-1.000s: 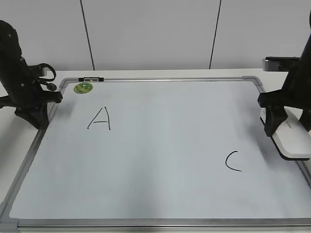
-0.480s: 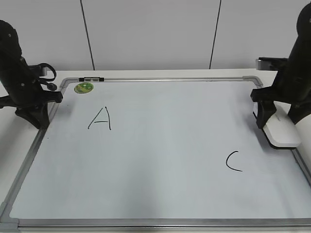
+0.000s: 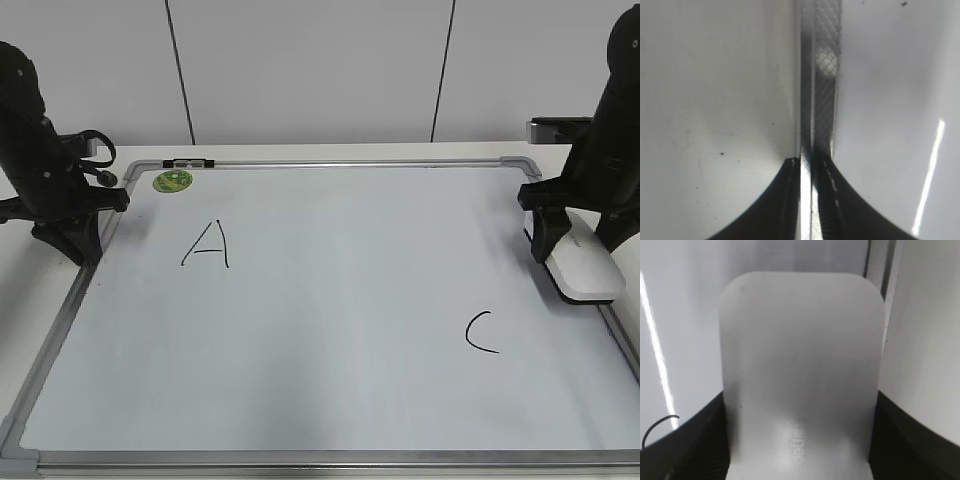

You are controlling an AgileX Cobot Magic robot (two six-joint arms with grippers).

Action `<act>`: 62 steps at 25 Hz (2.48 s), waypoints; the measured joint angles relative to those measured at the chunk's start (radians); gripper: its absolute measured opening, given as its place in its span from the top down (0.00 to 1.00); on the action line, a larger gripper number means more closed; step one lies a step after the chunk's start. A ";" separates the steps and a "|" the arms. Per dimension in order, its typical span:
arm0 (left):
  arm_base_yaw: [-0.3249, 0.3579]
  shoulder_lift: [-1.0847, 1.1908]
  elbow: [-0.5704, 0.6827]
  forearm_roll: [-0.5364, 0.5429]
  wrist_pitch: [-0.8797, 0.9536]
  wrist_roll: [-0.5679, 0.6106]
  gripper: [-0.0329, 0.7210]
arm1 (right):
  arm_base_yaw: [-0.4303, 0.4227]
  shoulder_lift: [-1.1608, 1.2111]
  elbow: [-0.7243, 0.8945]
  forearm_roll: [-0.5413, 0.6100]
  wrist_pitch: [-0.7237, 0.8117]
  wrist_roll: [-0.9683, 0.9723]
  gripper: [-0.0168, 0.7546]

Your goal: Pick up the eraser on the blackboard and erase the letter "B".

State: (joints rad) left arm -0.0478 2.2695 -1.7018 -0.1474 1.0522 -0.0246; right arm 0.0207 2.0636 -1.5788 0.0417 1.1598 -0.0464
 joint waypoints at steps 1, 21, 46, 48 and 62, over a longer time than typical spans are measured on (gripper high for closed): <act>0.000 0.000 -0.002 0.000 0.002 0.000 0.83 | 0.000 0.000 0.000 0.000 -0.002 0.000 0.30; 0.000 0.016 -0.046 0.005 0.052 0.000 0.81 | 0.000 0.066 -0.004 -0.009 -0.080 0.000 0.30; 0.000 0.016 -0.046 0.006 0.068 0.000 0.78 | 0.000 0.071 -0.004 -0.025 -0.120 0.000 0.28; 0.000 0.016 -0.046 0.006 0.069 0.000 0.77 | 0.000 0.071 -0.005 -0.025 -0.120 0.002 0.25; -0.003 -0.064 -0.046 0.043 0.077 0.000 0.53 | 0.000 0.071 -0.054 -0.026 -0.043 0.019 0.19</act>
State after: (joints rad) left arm -0.0512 2.2060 -1.7477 -0.1045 1.1291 -0.0246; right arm 0.0207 2.1345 -1.6331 0.0155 1.1168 -0.0272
